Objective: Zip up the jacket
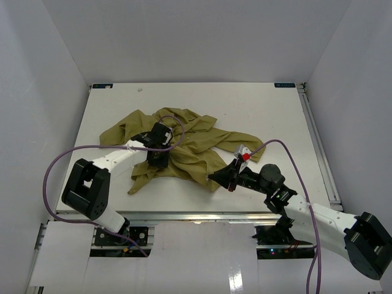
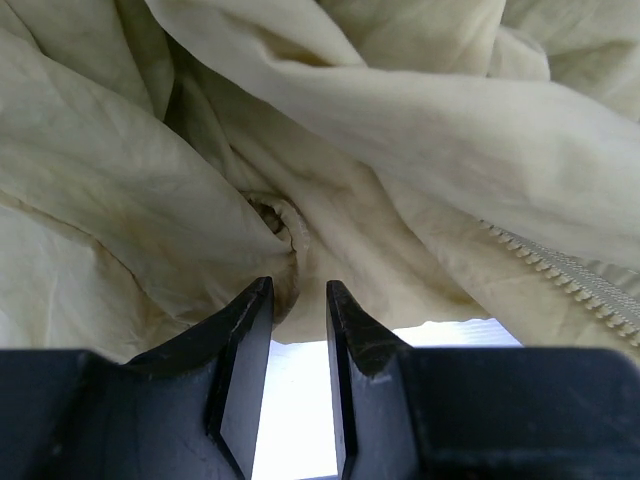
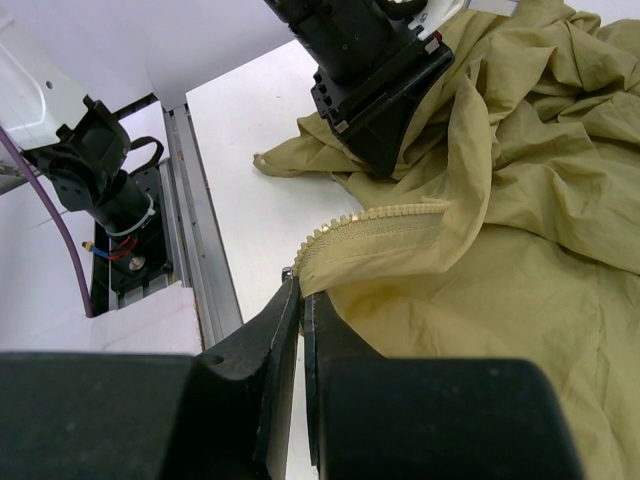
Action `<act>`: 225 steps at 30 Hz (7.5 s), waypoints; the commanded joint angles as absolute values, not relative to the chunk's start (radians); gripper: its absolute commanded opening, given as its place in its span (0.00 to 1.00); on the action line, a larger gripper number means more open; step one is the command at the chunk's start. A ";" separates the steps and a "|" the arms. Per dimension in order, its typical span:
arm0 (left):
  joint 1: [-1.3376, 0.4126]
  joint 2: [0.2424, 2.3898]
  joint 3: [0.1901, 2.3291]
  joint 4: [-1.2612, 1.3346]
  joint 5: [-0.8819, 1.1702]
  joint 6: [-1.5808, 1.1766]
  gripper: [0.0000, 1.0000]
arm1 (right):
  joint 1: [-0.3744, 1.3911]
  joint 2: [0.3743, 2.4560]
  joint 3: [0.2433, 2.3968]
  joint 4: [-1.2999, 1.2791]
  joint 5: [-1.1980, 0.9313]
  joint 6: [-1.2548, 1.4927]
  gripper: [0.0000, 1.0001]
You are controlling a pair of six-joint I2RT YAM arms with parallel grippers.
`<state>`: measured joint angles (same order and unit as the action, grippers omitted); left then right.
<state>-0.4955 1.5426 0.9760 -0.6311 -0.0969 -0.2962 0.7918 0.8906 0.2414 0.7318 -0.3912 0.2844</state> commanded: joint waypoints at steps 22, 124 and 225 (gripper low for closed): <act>-0.541 1.565 1.027 -0.703 -0.326 -0.332 0.08 | 0.785 0.857 0.225 0.759 -0.388 0.292 0.08; -0.282 1.463 1.116 -0.459 0.155 -0.349 0.41 | 0.775 0.870 0.227 0.752 -0.383 0.291 0.08; -0.284 1.451 0.901 -0.673 0.125 -0.217 0.41 | 0.769 0.823 0.216 0.738 -0.394 0.305 0.08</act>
<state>-0.2844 1.4163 0.9073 -0.6679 0.1126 -0.2509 0.7734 0.8391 0.2131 0.7048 -0.3951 0.3065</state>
